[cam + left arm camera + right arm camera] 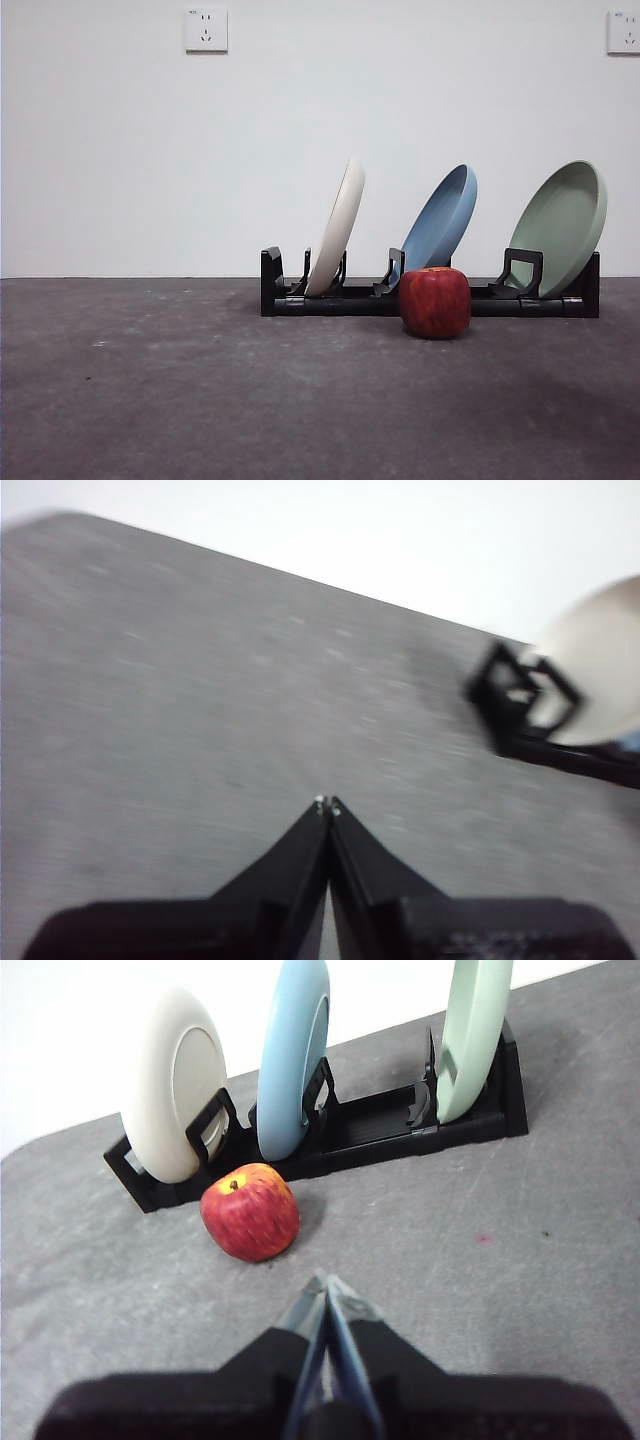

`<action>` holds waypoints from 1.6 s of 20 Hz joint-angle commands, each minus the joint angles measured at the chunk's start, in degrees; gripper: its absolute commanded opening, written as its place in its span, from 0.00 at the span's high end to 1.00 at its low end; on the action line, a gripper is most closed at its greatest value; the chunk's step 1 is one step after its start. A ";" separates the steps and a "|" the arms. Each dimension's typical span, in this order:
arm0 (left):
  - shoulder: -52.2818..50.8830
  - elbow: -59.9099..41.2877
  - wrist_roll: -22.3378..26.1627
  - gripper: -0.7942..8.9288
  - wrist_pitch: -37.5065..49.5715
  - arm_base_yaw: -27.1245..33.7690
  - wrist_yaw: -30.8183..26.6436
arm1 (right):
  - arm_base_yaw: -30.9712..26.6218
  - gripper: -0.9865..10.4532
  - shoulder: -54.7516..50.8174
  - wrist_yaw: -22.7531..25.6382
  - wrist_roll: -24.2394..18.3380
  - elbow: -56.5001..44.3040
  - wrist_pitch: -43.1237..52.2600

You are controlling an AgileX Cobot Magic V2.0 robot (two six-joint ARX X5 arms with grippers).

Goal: Take the yellow plate from the plate rack,put the plate on the table,take the apple from the table,put the apple in the plate

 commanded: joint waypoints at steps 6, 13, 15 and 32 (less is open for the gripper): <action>0.13 6.49 -8.35 0.92 0.55 0.15 8.44 | 0.07 0.92 2.82 -0.09 5.01 7.63 -0.09; 4.96 15.63 -8.22 0.92 -1.38 0.15 16.00 | 0.07 0.92 11.69 -4.96 2.08 20.17 -6.64; 7.17 18.27 -8.15 0.92 -2.82 0.15 18.60 | 0.07 0.92 14.71 -7.43 -0.07 24.22 -9.94; 26.64 36.81 12.61 0.93 -25.90 0.02 41.55 | 0.11 0.92 35.60 -17.88 -22.71 50.34 -47.23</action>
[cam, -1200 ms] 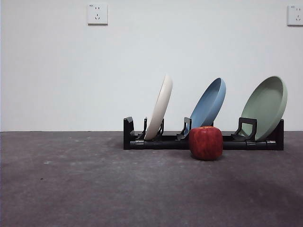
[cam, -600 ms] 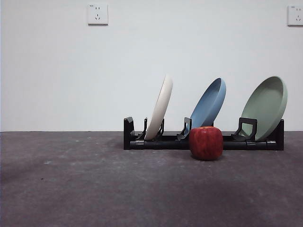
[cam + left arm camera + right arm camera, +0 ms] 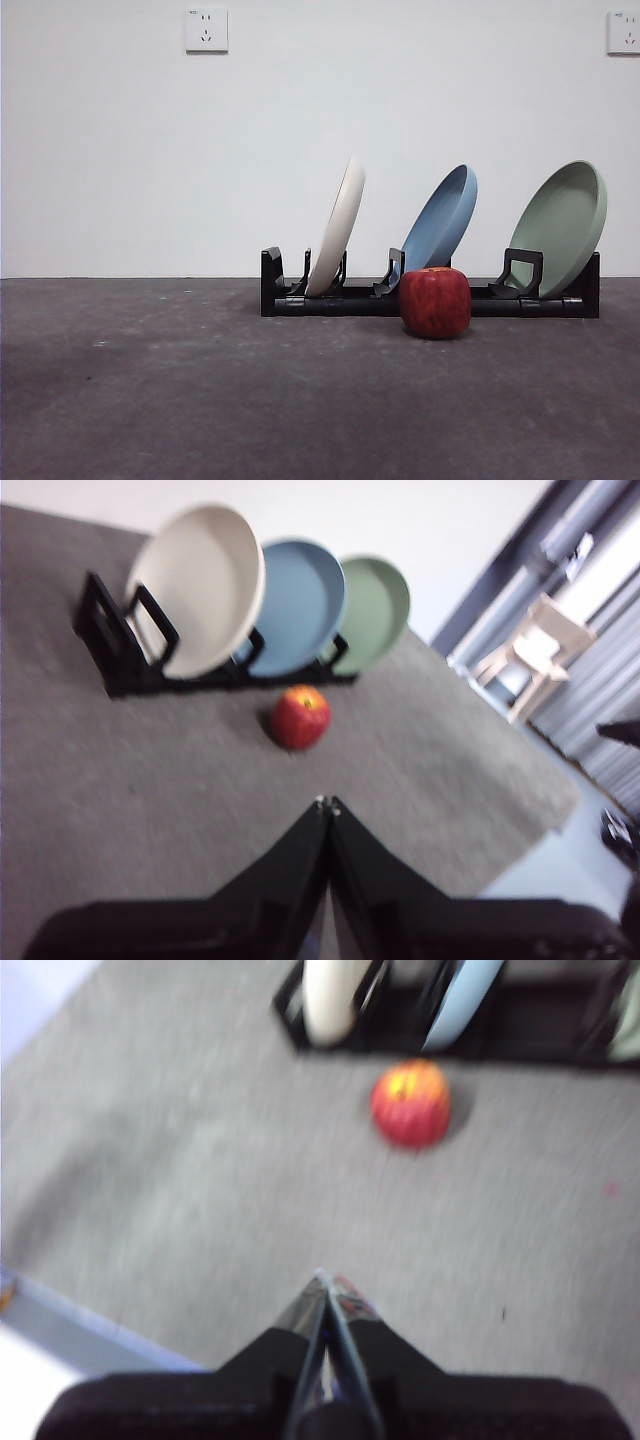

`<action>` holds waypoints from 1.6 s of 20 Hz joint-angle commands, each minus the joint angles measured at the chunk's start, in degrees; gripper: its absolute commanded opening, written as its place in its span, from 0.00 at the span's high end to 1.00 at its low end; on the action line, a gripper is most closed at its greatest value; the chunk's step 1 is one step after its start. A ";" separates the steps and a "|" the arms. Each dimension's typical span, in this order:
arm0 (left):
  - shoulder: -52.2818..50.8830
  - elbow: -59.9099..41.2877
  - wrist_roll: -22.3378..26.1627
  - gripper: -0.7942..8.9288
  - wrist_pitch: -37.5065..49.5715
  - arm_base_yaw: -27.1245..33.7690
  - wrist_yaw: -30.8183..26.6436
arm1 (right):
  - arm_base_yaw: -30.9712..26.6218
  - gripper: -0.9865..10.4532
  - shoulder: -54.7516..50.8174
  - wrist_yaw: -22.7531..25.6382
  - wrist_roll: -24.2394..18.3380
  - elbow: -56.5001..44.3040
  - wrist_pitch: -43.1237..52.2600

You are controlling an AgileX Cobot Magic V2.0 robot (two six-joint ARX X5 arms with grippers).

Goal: Take the yellow plate from the plate rack,put the plate on the table,take the apple from the table,put the apple in the plate

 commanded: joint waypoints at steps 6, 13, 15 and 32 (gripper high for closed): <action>2.21 3.17 11.15 0.87 -8.11 -0.35 0.63 | 0.11 0.88 2.47 -0.83 -4.17 0.52 -3.10; 2.21 3.17 9.44 0.36 -8.07 -0.39 -2.19 | 0.11 0.34 2.73 -0.70 -2.40 0.52 -3.10; 2.25 3.19 8.92 0.36 -7.41 -0.39 -2.32 | 0.11 0.34 2.73 -0.70 -2.05 0.52 -3.10; 38.23 27.91 6.03 0.37 11.10 -23.15 -21.18 | 0.11 0.34 2.78 -0.70 -1.55 0.52 -3.10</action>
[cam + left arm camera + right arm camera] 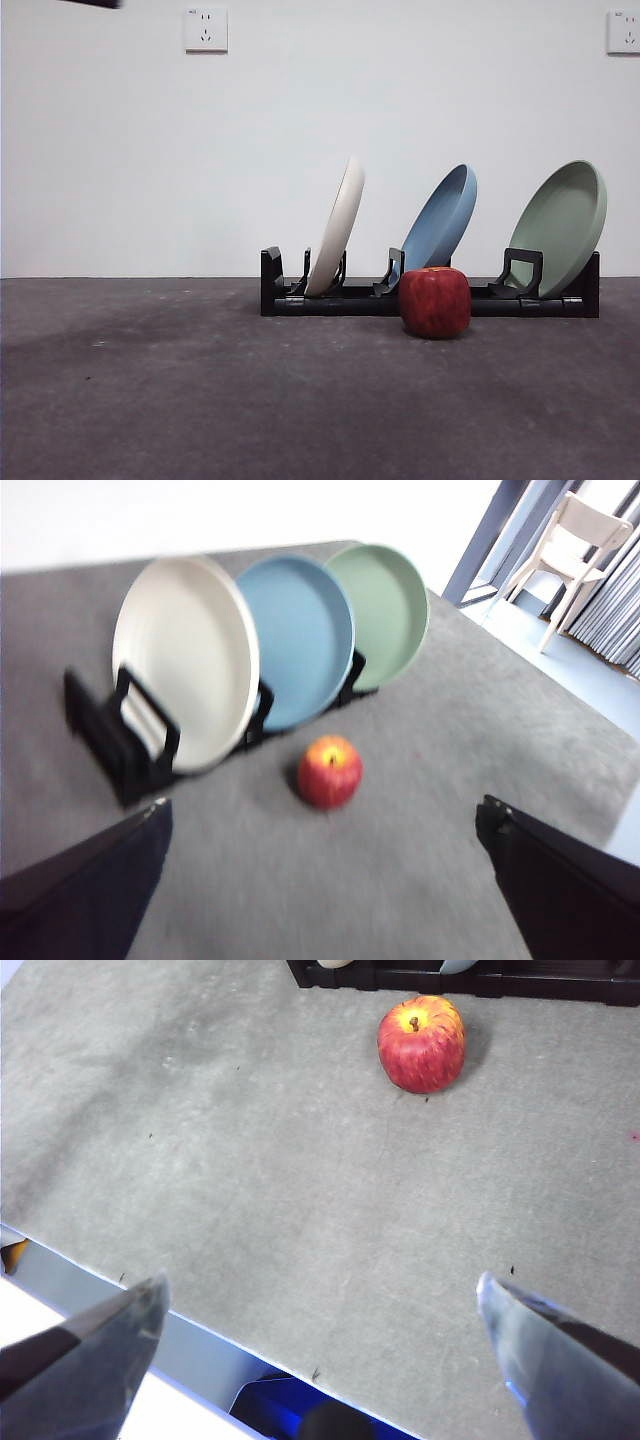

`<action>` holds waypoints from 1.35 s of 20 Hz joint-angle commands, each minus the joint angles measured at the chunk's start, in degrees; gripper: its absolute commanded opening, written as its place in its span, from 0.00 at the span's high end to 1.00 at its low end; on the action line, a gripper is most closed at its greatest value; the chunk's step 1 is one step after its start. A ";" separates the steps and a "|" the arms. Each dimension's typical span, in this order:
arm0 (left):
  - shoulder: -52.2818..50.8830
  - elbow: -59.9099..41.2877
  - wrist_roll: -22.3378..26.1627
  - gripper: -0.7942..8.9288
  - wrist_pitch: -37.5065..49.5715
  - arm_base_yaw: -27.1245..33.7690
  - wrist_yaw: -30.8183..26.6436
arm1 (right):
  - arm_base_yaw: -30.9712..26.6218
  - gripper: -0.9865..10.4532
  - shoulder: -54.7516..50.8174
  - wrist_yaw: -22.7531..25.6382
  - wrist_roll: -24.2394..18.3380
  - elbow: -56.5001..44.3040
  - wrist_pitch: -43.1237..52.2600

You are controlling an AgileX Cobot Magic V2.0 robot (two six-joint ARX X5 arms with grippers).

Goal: Take the yellow plate from the plate rack,put the plate on the table,take the apple from the table,put the apple in the plate

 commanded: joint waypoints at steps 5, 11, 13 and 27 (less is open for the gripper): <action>21.09 14.51 -0.37 0.37 5.97 -8.17 -7.28 | 0.11 0.34 0.33 0.07 0.39 0.17 0.33; 39.54 27.08 -0.37 0.37 9.86 -10.67 -10.05 | 0.11 0.34 1.18 0.07 0.39 0.17 0.33; 44.78 29.94 -0.50 0.37 12.24 -10.95 -10.97 | 0.11 0.34 1.62 0.07 0.39 0.17 0.28; 57.99 32.00 -2.97 0.76 19.69 -13.92 -12.87 | 0.11 0.34 2.23 0.04 1.07 0.17 0.24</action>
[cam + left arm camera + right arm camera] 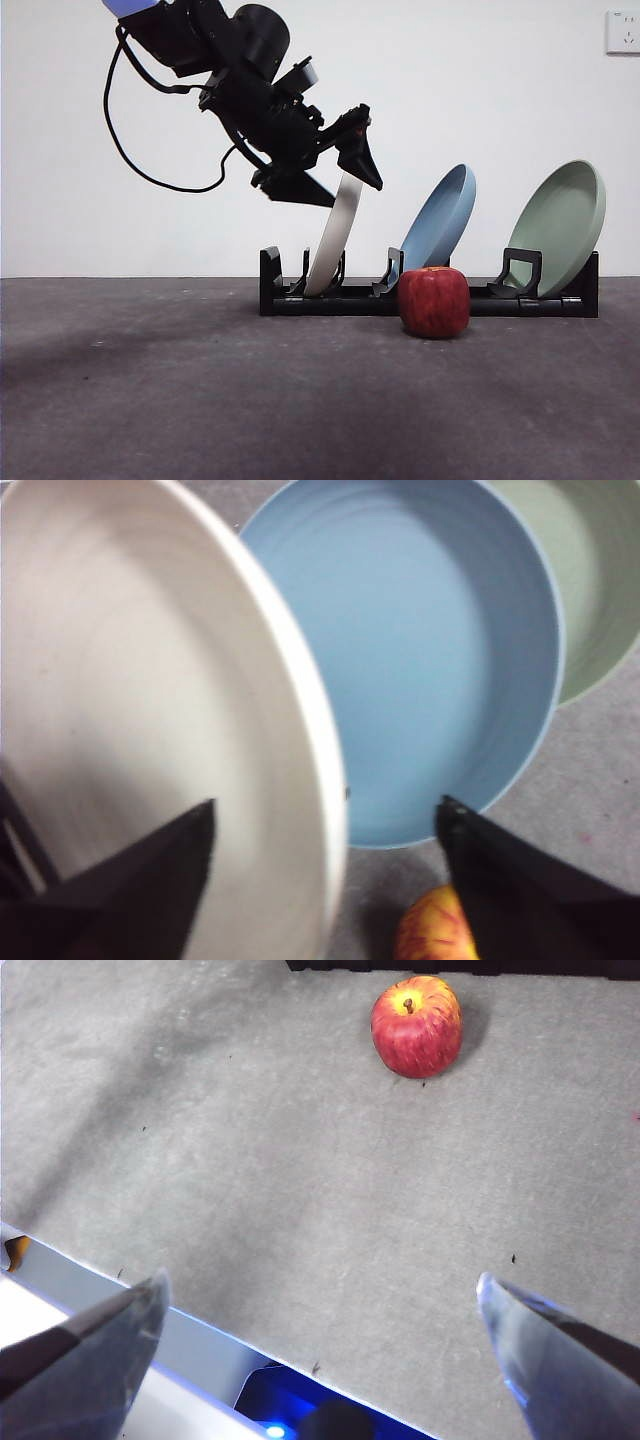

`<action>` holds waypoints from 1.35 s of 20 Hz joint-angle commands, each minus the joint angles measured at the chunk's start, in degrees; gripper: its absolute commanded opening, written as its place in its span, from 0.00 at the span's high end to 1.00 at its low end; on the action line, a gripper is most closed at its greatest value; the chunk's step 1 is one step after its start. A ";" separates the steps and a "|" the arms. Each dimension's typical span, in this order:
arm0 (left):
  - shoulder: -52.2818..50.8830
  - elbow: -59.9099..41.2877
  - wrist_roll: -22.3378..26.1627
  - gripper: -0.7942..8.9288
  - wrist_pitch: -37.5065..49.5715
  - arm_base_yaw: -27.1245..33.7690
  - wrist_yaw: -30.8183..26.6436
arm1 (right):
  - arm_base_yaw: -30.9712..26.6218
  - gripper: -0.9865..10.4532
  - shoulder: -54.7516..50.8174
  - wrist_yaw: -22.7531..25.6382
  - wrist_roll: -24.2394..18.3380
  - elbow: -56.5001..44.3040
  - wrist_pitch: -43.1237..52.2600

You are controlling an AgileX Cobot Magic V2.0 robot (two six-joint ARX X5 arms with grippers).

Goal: Take the yellow plate from the plate rack,put the plate on the table,take the apple from the table,put the apple in the plate

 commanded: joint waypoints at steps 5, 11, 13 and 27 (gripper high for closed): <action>0.22 0.13 -0.94 0.93 -0.42 -0.44 0.70 | 0.11 0.34 -0.04 -0.07 0.61 0.15 -0.59; -1.81 0.13 -2.08 0.93 -2.27 -0.35 4.63 | 0.11 0.34 -0.04 -0.13 0.61 0.15 -1.22; -3.39 0.15 -2.05 0.93 -3.08 -0.35 4.59 | 0.11 0.34 -0.04 -0.13 0.61 0.15 -1.22; -29.24 0.17 15.12 0.93 -38.05 -7.19 -11.06 | 0.11 0.34 -0.04 -0.11 0.68 0.15 -1.20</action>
